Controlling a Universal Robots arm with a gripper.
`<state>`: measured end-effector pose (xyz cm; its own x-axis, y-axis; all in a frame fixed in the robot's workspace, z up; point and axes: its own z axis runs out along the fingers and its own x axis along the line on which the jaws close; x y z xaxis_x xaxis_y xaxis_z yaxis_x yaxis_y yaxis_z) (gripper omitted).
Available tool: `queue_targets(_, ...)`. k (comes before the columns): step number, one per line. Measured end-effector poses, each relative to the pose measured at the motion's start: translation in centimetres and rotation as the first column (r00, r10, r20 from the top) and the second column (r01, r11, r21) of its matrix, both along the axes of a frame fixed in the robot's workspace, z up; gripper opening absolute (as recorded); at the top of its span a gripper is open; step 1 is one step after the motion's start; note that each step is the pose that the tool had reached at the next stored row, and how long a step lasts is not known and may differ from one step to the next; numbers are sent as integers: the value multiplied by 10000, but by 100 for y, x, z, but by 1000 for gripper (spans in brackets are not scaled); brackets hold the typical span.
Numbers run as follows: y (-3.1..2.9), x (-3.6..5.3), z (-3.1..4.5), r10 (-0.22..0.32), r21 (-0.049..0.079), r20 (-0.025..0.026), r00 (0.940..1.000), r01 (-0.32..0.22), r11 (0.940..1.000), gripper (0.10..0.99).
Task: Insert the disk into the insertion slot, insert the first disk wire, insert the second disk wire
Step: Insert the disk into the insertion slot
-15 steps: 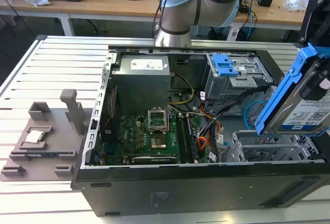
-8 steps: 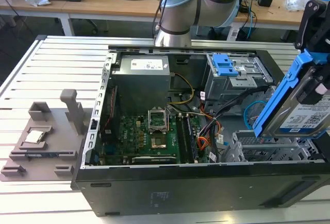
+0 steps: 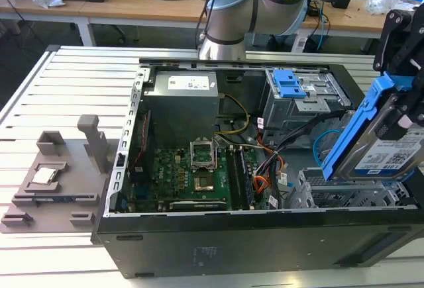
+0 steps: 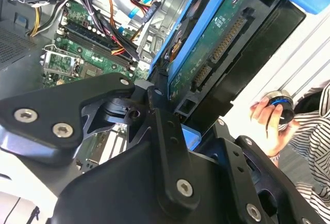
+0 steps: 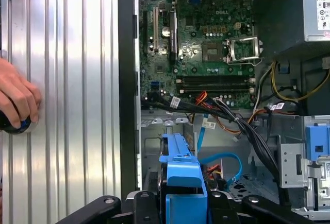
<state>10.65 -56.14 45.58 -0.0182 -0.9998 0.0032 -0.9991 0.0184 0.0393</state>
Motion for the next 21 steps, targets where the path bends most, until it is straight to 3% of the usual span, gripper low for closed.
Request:
queue_targets(11, 124, -56, -202, 1, -2, 0, 10000, -1, 10000, 365)
queue_targets(21, 142, -73, -382, 1, -1, -1, 10000, -1, 10000, 365)
